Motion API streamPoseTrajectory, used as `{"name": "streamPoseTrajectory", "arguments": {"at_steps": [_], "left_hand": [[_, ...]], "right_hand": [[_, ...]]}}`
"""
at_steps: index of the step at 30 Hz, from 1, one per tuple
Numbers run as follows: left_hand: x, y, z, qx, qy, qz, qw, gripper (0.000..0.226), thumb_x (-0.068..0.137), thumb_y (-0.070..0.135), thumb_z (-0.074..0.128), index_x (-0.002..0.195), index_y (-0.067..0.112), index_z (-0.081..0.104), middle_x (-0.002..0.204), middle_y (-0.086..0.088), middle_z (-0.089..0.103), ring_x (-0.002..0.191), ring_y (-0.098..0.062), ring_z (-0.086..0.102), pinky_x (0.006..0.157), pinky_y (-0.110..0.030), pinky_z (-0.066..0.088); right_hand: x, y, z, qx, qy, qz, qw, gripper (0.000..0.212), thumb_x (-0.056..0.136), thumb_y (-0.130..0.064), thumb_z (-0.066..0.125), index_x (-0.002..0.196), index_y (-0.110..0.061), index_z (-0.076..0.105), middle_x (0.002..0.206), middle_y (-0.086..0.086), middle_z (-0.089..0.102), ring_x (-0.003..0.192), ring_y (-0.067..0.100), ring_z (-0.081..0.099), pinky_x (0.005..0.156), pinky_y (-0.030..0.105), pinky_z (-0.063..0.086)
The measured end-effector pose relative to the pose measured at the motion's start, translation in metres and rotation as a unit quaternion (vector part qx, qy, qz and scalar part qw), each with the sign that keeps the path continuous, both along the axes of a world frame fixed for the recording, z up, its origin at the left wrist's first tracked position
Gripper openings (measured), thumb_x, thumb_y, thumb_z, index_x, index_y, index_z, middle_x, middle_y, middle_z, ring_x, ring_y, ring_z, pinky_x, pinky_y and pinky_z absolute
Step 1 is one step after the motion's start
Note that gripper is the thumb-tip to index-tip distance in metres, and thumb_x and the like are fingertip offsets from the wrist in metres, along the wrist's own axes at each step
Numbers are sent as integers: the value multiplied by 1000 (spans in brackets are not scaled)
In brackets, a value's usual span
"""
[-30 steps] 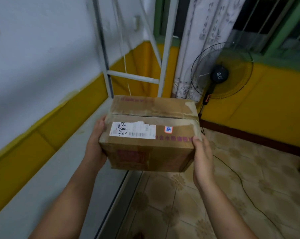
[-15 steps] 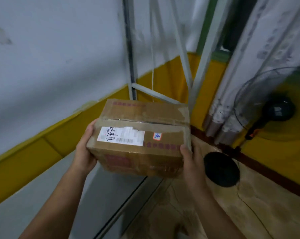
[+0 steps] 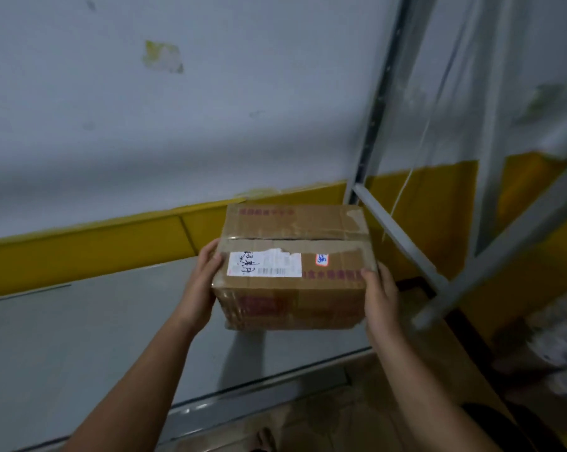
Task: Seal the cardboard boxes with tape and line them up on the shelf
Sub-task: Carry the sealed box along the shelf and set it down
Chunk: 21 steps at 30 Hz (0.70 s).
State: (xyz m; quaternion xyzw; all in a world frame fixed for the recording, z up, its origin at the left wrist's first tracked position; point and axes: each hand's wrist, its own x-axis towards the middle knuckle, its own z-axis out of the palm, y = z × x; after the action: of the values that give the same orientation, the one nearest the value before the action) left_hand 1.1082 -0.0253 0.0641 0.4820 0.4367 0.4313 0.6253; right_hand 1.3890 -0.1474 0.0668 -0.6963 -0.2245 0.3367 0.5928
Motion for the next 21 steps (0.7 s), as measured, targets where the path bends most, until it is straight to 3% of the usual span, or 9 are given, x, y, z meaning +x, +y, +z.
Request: {"name": "streamPoseTrajectory", "arguments": {"at_steps": [5, 12, 17, 21], "left_hand": [[14, 17, -19, -3, 19, 18, 1000, 44, 105, 48, 57, 148, 40, 50, 139, 7, 68, 125, -21, 68, 104, -55, 55], [29, 44, -18, 6, 1, 20, 1000, 56, 99, 60, 55, 152, 44, 45, 144, 12, 63, 128, -14, 65, 99, -43, 57], [39, 59, -9, 11, 8, 2, 1000, 63, 97, 67, 54, 155, 46, 40, 147, 14, 61, 133, -13, 62, 102, -43, 54], [46, 58, -18, -11, 11, 17, 1000, 56, 101, 56, 57, 154, 45, 41, 145, 12, 63, 131, -15, 64, 102, -43, 55]], "right_hand": [[21, 46, -10, -13, -8, -1, 1000, 27, 102, -26, 48, 121, -22, 67, 106, 4, 72, 95, 22, 69, 71, 34, 55], [44, 92, -7, -22, -25, 3, 999, 26, 96, -33, 48, 102, -22, 70, 97, 8, 74, 92, 30, 72, 80, 48, 59], [56, 113, -5, -17, -17, -6, 1000, 28, 77, -46, 52, 82, -23, 69, 95, 16, 73, 91, 39, 69, 75, 46, 54], [64, 119, -18, -32, -14, 27, 999, 24, 89, -38, 51, 91, -22, 68, 95, 11, 73, 90, 32, 70, 76, 44, 56]]}}
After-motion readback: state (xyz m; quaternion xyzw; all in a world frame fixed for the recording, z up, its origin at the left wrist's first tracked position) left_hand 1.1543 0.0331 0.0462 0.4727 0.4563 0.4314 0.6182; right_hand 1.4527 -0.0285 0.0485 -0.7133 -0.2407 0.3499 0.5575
